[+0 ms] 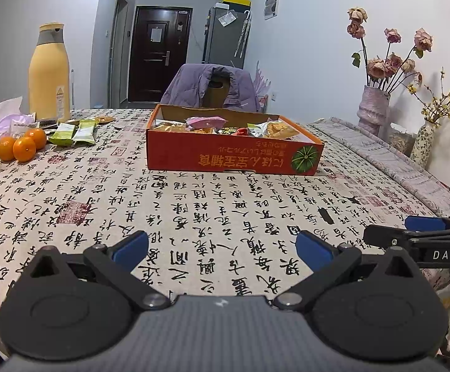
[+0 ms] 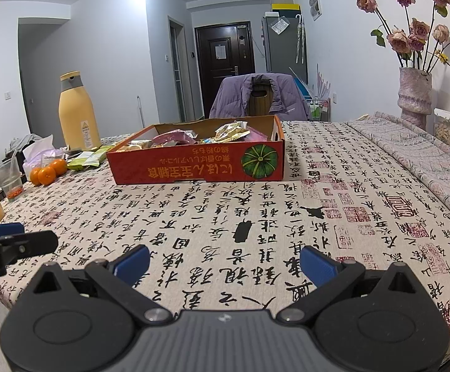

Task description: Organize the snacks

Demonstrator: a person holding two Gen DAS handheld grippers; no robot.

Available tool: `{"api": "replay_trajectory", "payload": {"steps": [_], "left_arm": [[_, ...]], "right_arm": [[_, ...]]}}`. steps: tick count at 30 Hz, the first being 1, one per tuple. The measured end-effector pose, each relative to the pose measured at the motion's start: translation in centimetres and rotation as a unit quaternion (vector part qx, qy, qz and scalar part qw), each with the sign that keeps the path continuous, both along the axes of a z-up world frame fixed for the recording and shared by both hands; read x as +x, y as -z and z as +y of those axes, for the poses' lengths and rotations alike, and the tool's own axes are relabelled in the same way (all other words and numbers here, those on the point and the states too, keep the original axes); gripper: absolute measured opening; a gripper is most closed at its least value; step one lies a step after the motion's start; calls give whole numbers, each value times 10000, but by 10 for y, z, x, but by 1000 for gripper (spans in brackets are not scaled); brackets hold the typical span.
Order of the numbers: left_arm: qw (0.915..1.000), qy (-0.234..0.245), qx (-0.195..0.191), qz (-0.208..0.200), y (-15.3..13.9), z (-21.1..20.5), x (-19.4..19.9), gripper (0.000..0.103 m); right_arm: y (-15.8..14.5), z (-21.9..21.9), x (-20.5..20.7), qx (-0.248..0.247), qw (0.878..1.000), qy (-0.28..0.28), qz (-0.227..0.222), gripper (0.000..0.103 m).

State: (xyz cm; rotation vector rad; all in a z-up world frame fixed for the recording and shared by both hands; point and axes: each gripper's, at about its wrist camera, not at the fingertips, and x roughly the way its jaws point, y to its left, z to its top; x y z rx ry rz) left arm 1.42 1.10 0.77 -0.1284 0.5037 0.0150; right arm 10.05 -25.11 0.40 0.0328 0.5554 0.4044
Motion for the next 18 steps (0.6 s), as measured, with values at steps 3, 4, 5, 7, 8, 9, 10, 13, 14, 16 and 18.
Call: {"api": "replay_trajectory", "payload": {"steps": [3,4,5,7,8,9,10,13,14,16,18], "left_arm": [[10000,0,3,6,0,0,0,103],[10000,-3,4,10,0,0,0,103],[10000,-6,7,12,0,0,0,103],[10000,-13,4,21,1,0,0,103],[10000,-16,4,29,1,0,0,103],[10000,-16,4,32,1,0,0,103],[10000,-17,6,35,2,0,1,103],[10000,-16,19,43,2,-1,1,103],[10000,-19,20,46,2,0,1,103],[10000,-28,35,57,2,-1,1,103],[10000,-34,27,75,3,-1,2,103]], "right_arm": [[0,0,0,1,10000,-3,0,103],[0,0,0,-1,10000,-1,1,103],[0,0,0,0,10000,-4,-1,103],[0,0,0,1,10000,-1,0,103],[0,0,0,2,10000,-2,1,103],[0,0,0,1,10000,-1,1,103],[0,0,0,0,10000,-1,1,103],[0,0,0,1,10000,-2,1,103],[0,0,0,0,10000,-3,1,103],[0,0,0,1,10000,-2,3,103],[0,0,0,-2,10000,-1,2,103]]}}
